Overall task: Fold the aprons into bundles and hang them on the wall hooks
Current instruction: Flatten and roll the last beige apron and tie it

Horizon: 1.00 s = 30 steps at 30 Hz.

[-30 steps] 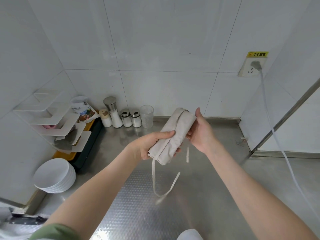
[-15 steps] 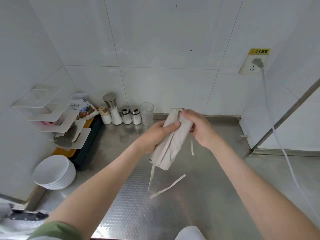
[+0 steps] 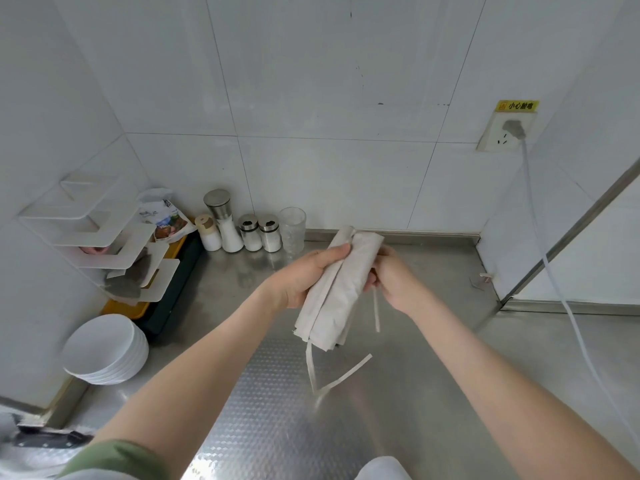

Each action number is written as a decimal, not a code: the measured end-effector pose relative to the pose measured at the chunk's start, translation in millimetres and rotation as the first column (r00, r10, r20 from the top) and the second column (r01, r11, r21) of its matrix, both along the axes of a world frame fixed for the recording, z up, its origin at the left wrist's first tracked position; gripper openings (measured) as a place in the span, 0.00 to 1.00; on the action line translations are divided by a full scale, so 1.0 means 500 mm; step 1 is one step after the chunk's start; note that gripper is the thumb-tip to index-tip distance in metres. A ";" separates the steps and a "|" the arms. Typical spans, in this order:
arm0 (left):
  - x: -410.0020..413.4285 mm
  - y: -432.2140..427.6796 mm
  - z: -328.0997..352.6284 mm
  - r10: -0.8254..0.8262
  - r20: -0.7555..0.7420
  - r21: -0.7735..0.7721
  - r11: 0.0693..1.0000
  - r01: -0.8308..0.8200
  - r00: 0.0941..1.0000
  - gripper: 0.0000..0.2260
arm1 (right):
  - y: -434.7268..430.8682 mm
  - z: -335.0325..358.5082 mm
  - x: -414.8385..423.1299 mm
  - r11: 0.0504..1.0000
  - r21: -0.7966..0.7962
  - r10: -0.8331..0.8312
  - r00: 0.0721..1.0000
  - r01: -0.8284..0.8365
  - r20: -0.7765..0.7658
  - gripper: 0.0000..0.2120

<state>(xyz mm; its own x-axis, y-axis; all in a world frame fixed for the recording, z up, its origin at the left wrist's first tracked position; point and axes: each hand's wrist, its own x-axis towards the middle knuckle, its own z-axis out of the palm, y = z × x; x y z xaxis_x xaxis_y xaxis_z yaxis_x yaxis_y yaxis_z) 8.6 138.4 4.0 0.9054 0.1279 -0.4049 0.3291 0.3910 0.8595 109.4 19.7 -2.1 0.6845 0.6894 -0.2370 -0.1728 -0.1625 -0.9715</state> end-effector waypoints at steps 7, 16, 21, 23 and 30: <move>0.017 -0.015 -0.009 0.356 -0.050 0.006 0.935 -0.356 0.933 0.22 | -0.008 0.011 -0.033 0.983 -0.115 0.159 0.980 -0.145 0.117 0.13; 0.039 -0.009 0.003 0.618 -0.083 -0.300 0.733 -0.611 0.782 0.19 | -0.007 -0.016 -0.052 0.987 0.044 0.161 0.958 -0.155 -0.237 0.13; 0.048 -0.004 -0.016 0.710 -0.147 -0.377 0.603 -0.703 0.689 0.18 | -0.016 -0.046 -0.052 0.987 -0.001 0.153 0.956 -0.159 -0.252 0.11; 0.047 -0.002 -0.031 0.739 -0.171 -0.366 0.566 -0.738 0.652 0.18 | -0.017 -0.054 -0.054 0.983 -0.041 0.169 0.964 -0.181 -0.205 0.11; 0.036 0.005 -0.059 0.783 -0.213 -0.334 0.504 -0.797 0.584 0.15 | -0.027 -0.056 -0.033 0.958 -0.124 0.250 0.965 -0.259 -0.083 0.14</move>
